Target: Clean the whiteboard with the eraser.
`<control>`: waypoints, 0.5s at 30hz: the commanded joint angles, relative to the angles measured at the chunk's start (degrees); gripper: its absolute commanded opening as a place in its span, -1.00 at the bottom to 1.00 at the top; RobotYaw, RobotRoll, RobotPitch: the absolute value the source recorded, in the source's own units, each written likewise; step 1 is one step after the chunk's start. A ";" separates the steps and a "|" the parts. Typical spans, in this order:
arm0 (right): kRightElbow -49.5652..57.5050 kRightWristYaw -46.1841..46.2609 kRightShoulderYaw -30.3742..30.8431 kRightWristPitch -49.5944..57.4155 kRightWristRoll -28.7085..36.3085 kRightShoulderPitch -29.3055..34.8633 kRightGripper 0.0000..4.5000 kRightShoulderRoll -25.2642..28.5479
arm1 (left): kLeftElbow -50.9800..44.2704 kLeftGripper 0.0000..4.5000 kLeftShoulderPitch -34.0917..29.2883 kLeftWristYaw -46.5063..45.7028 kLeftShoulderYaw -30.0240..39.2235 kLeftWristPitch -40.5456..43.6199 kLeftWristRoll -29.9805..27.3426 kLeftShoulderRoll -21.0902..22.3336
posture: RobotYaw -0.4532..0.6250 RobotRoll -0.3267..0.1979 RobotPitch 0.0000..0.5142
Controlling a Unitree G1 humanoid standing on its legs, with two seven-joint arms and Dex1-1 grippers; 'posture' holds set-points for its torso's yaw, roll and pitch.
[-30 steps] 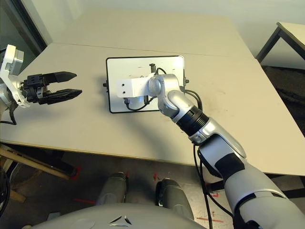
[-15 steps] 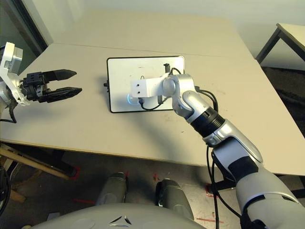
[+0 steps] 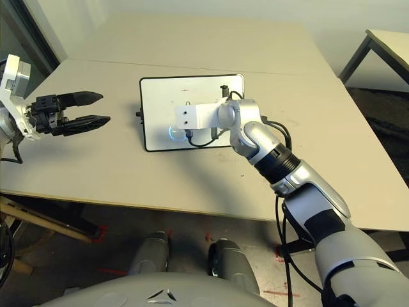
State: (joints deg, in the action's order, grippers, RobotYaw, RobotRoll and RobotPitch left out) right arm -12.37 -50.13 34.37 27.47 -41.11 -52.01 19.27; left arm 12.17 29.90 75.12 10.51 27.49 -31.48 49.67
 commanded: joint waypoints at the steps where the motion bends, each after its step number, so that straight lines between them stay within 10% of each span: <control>1: -2.05 0.42 -0.12 -1.06 0.28 -1.81 -0.97 -0.72 | -1.23 1.00 -1.39 -0.27 0.73 0.51 -0.46 0.30 | 0.55 0.25 -0.92; 15: -6.24 1.75 0.70 -3.61 0.06 -4.54 -0.97 -5.18 | -3.67 1.00 -3.49 -1.53 2.20 1.38 -1.21 0.28 | 0.59 0.25 -0.93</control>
State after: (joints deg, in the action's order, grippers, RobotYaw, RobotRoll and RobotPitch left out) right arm -17.63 -48.83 34.98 24.18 -41.11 -55.54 14.36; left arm 9.64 26.63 73.87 12.40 28.42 -32.02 49.69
